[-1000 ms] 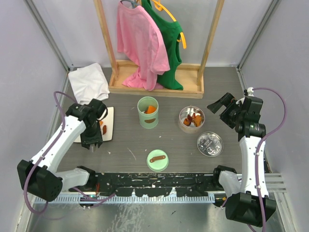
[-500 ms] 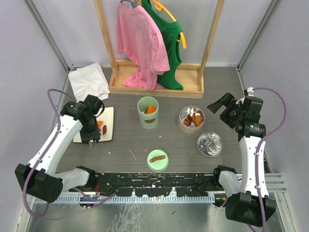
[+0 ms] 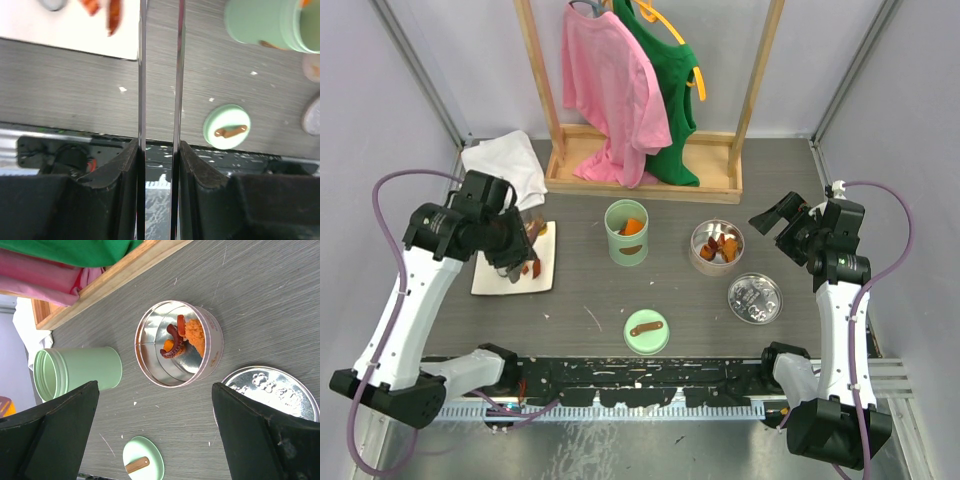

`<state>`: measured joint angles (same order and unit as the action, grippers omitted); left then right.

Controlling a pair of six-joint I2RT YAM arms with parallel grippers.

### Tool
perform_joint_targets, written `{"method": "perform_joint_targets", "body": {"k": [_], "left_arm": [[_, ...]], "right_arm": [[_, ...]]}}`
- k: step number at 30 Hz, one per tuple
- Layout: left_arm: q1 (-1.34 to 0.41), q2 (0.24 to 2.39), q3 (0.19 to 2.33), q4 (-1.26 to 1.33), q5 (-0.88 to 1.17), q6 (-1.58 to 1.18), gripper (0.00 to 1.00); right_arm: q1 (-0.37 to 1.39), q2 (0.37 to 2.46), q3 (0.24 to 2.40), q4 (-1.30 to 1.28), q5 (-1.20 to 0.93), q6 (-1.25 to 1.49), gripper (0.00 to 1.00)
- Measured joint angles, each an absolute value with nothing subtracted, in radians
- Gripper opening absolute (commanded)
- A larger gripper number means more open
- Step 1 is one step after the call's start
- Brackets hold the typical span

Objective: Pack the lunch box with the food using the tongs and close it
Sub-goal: Pick up the fake food from the plate, then place the fake food in the packing box.

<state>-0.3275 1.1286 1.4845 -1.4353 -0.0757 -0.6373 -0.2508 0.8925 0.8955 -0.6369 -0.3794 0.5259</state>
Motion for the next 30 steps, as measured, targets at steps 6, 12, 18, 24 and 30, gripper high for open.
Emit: {"method": "perform_joint_targets", "body": {"k": [6, 12, 18, 24, 30], "left_arm": [[-0.511, 1.165, 1.542, -1.304, 0.007, -0.674, 0.14], [-0.764, 1.345, 1.662, -1.152, 0.011, -0.699, 0.14], [-0.942, 1.599, 1.774, -1.052, -0.003, -0.682, 0.14], [-1.0, 1.782, 1.851, -1.012, -0.026, -0.644, 0.14], [-1.008, 1.887, 1.927, -0.995, -0.05, -0.61, 0.16]], "right_arm": [[-0.251, 0.892, 0.896, -0.637, -0.379, 0.526, 1.0], [-0.251, 0.892, 0.896, -0.637, -0.376, 0.526, 1.0], [-0.251, 0.885, 0.896, -0.646, -0.355, 0.524, 1.0], [-0.251, 0.88, 0.913, -0.68, -0.319, 0.505, 1.0], [-0.251, 0.875, 0.928, -0.683, -0.297, 0.492, 1.0]]}}
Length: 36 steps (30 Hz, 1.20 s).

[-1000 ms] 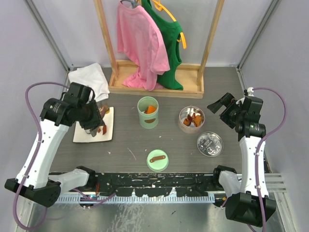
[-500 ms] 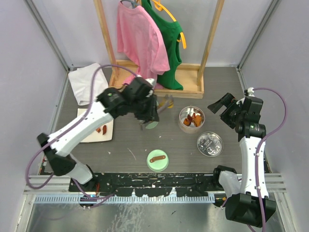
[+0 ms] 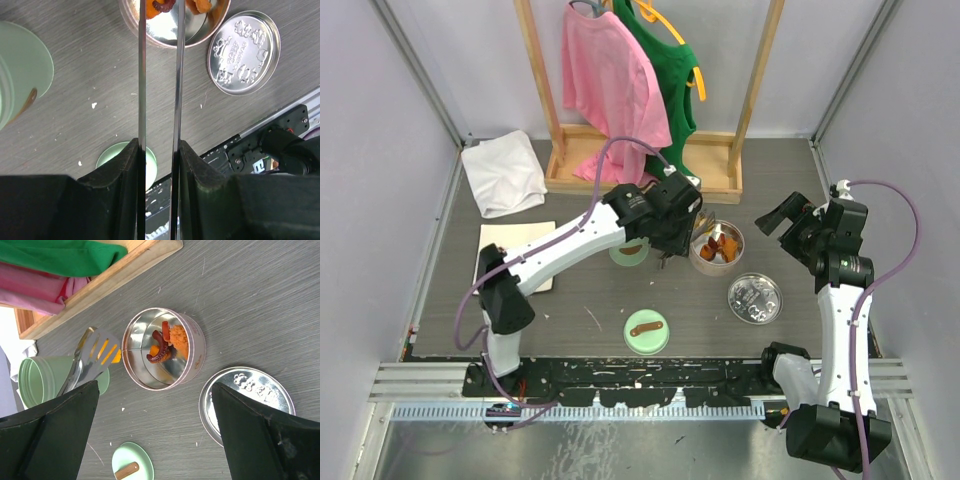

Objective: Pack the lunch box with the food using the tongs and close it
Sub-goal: Place the fake food in the packing box.

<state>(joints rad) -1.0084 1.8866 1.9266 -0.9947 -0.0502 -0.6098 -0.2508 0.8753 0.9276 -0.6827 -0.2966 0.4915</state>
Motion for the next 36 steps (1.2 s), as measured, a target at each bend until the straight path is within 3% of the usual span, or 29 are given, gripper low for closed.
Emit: {"method": "perform_joint_targets", "body": {"k": [12, 27, 36], "left_arm": [[-1.027, 2.025, 2.016, -0.984, -0.066, -0.582, 0.2], [-1.034, 2.091, 2.066, -0.977, -0.11, -0.548, 0.47], [-1.034, 2.028, 2.058, -0.976, -0.115, -0.537, 0.42]], "right_arm": [[-0.251, 0.875, 0.928, -0.683, -0.296, 0.487, 1.0], [-0.251, 0.875, 0.928, -0.683, -0.296, 0.48, 1.0], [-0.251, 0.875, 0.928, -0.683, -0.297, 0.48, 1.0]]}}
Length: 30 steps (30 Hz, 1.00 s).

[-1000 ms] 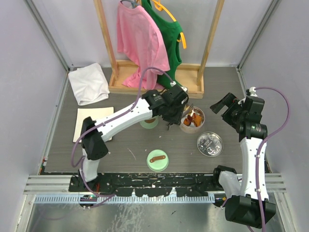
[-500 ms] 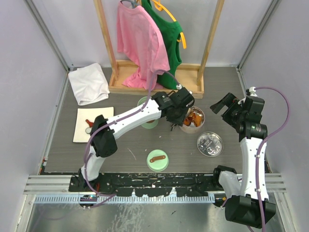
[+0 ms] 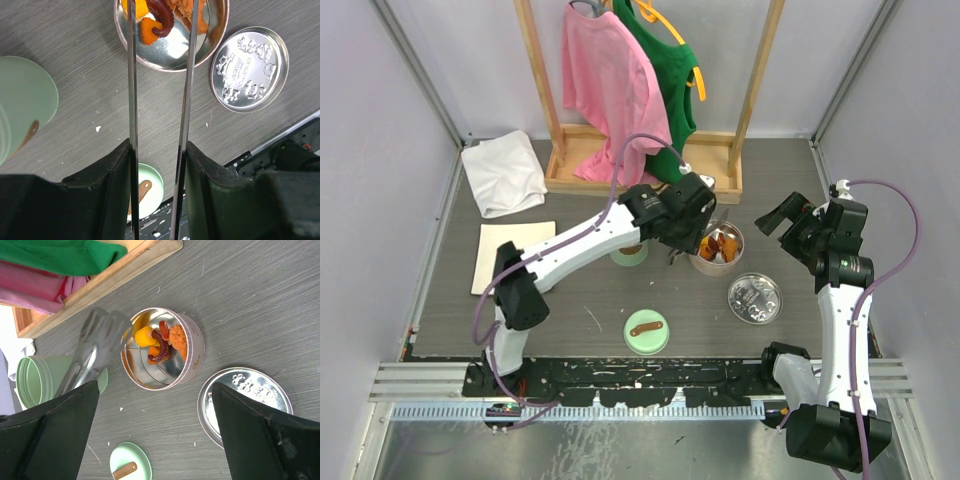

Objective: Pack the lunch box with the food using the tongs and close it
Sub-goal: Place the fake food in the packing box, then pick up the fake food from the plate.

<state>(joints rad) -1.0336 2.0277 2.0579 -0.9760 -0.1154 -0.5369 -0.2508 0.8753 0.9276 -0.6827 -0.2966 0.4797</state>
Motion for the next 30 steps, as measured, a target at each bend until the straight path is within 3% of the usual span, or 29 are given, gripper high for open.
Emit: {"method": "perform_joint_targets", "body": {"k": [14, 30], "left_arm": [[-1.011, 1.519, 1.798, -0.978, -0.305, -0.548, 0.41], [-0.683, 1.077, 1.483, -1.187, -0.421, -0.644, 0.43]], "right_arm": [[-0.251, 0.875, 0.928, -0.683, -0.301, 0.481, 1.0], [-0.251, 0.875, 0.928, -0.682, -0.32, 0.496, 1.0]]}}
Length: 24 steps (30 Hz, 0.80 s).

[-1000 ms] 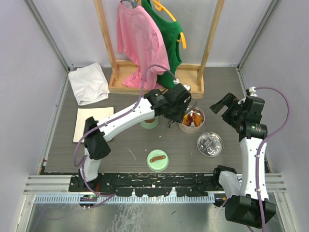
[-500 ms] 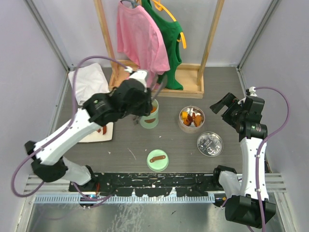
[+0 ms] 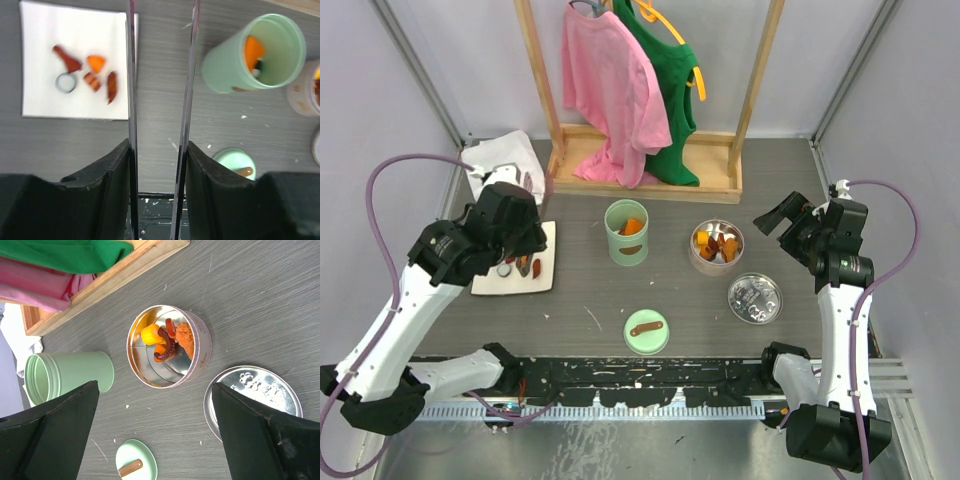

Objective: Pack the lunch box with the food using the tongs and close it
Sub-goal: Pick up the fake food from the plate.

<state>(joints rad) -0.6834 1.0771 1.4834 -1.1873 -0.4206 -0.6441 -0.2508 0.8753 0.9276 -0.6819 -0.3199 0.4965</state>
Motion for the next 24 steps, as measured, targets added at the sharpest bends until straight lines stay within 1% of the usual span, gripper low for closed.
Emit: {"method": "perform_joint_targets", "body": {"k": [7, 15, 18, 24], "left_arm": [[-0.473, 1.079, 1.367, -1.265, -0.38, -0.68, 0.41], [-0.159, 1.094, 1.214, -1.257, -0.21, -0.653, 0.41], [-0.083, 1.111, 1.191, -1.233, -0.159, -0.631, 0.41], [-0.006, 1.157, 1.17, -1.187, -0.097, -0.589, 0.41]], "right_arm": [[-0.251, 0.875, 0.927, -0.681, -0.334, 0.502, 1.0], [-0.251, 0.876, 0.926, -0.678, -0.338, 0.503, 1.0], [-0.251, 0.876, 0.926, -0.677, -0.339, 0.503, 1.0], [-0.251, 0.878, 0.925, -0.67, -0.349, 0.503, 1.0]]}}
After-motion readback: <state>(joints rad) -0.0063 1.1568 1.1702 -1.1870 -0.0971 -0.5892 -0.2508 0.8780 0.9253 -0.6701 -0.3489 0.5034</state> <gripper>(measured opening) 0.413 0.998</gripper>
